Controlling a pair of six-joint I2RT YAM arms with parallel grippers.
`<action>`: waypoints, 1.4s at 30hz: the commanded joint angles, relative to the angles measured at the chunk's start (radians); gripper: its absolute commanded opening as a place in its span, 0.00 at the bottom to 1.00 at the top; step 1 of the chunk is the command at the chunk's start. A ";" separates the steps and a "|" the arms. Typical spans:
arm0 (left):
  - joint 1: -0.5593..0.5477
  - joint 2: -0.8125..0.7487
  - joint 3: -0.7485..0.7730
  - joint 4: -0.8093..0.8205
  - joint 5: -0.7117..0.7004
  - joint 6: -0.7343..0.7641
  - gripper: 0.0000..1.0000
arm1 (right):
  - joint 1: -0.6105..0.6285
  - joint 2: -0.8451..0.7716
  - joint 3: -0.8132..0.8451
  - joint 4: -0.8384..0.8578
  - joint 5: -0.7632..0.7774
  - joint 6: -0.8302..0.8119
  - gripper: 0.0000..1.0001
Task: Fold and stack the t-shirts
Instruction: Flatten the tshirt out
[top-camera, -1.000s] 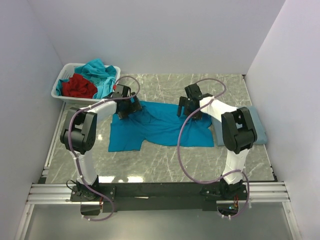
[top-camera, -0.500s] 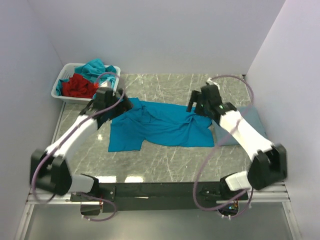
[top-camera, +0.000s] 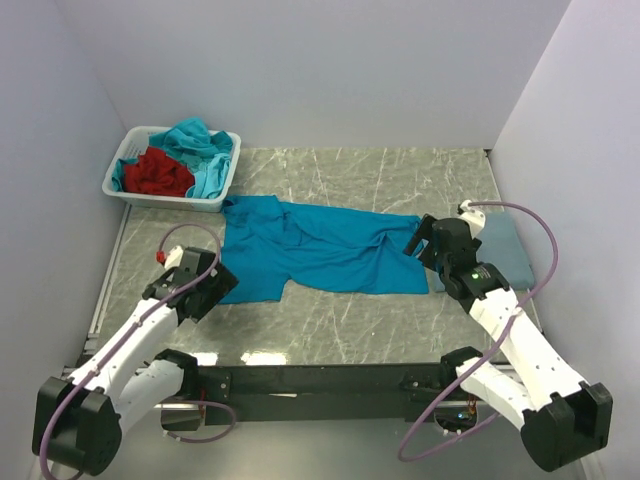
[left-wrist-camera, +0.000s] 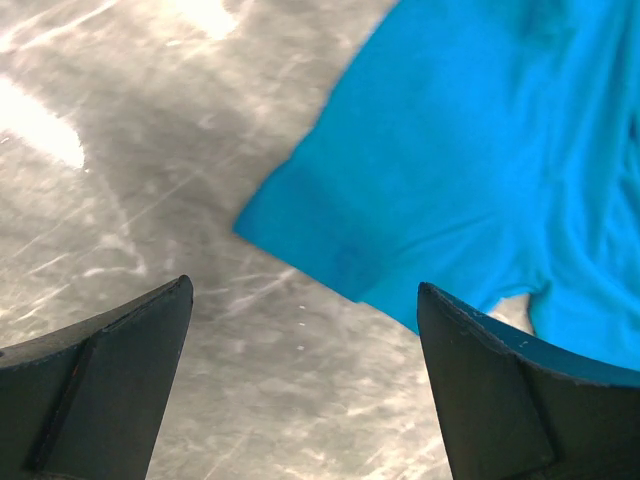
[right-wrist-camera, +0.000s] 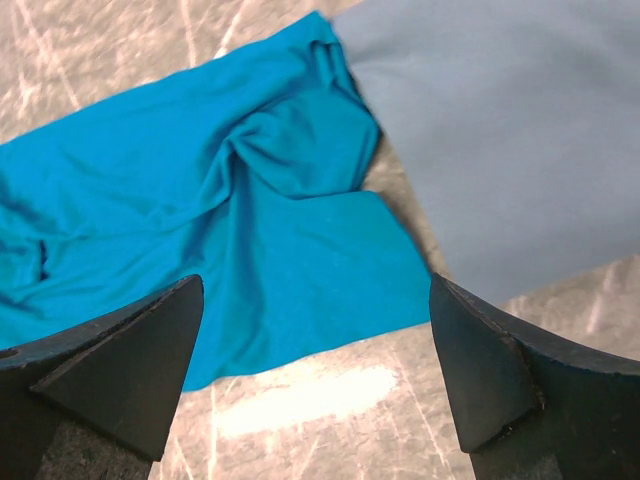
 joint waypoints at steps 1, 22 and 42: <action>0.004 -0.028 -0.032 -0.007 -0.051 -0.090 0.99 | -0.012 -0.034 -0.012 0.010 0.072 0.037 1.00; 0.022 0.268 -0.009 0.153 -0.040 -0.068 0.43 | -0.024 -0.022 -0.031 0.021 0.069 0.034 1.00; 0.065 0.137 0.028 0.102 -0.267 -0.083 0.01 | -0.040 0.052 -0.060 -0.122 -0.075 0.098 1.00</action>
